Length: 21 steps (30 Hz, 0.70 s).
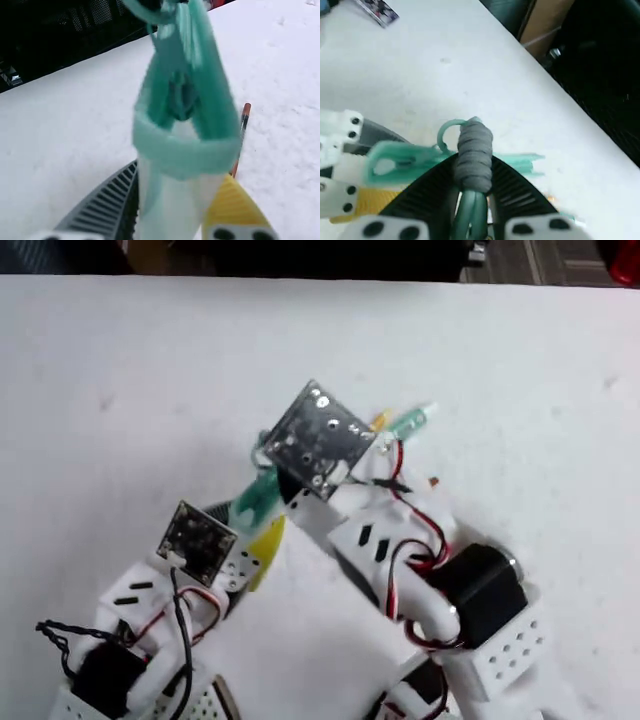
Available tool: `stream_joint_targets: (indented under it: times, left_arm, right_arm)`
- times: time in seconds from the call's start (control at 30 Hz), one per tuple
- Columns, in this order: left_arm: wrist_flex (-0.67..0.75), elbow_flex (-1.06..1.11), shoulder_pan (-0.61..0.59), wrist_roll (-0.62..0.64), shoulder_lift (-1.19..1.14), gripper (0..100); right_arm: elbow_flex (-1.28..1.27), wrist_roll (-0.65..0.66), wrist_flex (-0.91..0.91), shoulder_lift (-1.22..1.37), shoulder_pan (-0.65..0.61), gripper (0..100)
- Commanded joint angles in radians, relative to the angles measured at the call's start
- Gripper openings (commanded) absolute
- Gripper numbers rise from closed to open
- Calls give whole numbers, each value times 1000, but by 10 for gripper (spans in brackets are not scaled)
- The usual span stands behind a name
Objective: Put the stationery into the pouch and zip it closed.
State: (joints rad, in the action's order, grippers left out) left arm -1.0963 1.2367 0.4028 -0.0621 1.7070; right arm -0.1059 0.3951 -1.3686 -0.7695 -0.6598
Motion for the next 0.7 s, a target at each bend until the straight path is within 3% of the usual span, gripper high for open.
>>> stream_joint_targets:
  times: [0.0, 0.1, 0.27, 0.53, 0.67]
  left_arm:
    - [-8, -41, 2, 15, -8, 176]
    - [12, -40, 2, 17, -8, 151]
    - [29, -38, 2, 9, -8, 18]
    - [28, -35, 2, 9, -8, 23]
    - [28, -35, 2, 9, -8, 23]
  right_arm:
    - [51, 8, -47, -7, 81, 18]
    - [46, 8, -77, -7, 119, 18]
    - [49, 8, -97, -7, 120, 18]
    - [44, 0, 36, 5, 128, 18]
    - [44, 0, 82, 10, 193, 18]
